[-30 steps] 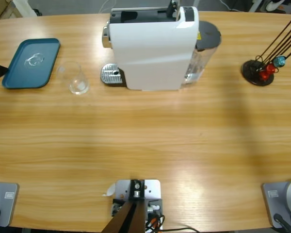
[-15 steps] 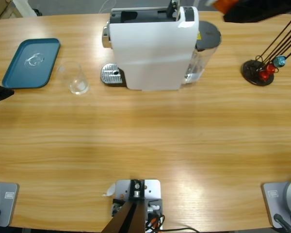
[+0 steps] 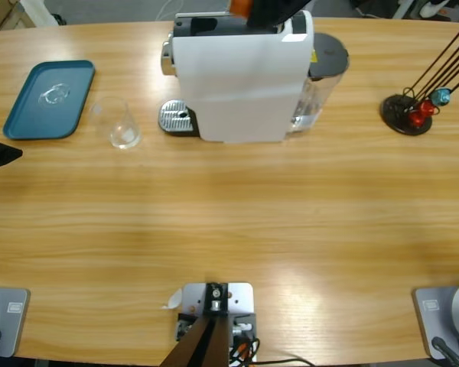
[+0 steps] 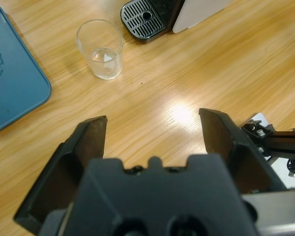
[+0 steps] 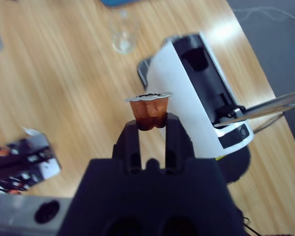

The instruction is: Pour coffee

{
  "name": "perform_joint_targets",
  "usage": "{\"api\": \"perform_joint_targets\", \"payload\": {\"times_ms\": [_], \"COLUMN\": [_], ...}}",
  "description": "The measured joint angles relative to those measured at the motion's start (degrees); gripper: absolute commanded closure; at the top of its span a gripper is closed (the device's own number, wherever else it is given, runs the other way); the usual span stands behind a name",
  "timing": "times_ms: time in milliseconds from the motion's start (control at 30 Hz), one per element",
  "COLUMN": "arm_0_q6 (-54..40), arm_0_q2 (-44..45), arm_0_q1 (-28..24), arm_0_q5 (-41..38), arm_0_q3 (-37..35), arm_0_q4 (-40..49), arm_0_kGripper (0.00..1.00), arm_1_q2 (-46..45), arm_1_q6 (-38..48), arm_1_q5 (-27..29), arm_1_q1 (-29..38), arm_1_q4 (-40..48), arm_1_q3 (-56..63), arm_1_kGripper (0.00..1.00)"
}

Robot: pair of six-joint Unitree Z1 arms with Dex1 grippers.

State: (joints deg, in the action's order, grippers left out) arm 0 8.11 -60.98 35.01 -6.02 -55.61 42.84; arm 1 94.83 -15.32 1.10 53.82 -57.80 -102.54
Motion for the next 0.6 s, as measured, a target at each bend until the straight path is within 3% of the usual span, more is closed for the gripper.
{"api": "perform_joint_targets", "payload": {"times_ms": [200,600], "arm_0_q6": [0.00,0.00], "arm_0_q2": [0.08,0.08], "arm_0_q1": [0.09,0.15], "arm_0_q5": [0.00,0.00], "arm_0_q3": [0.00,0.01], "arm_0_q4": [0.00,-0.08], "arm_0_kGripper": [0.193,0.193], "arm_1_q2": [5.08,14.83], "arm_1_q6": [-5.90,-12.67], "arm_1_q5": [4.86,5.46], "arm_1_q1": [0.58,0.61], "arm_1_q4": [-6.00,-10.43], "arm_1_q3": [-7.00,-24.17], "arm_1_kGripper": [1.000,1.000]}}
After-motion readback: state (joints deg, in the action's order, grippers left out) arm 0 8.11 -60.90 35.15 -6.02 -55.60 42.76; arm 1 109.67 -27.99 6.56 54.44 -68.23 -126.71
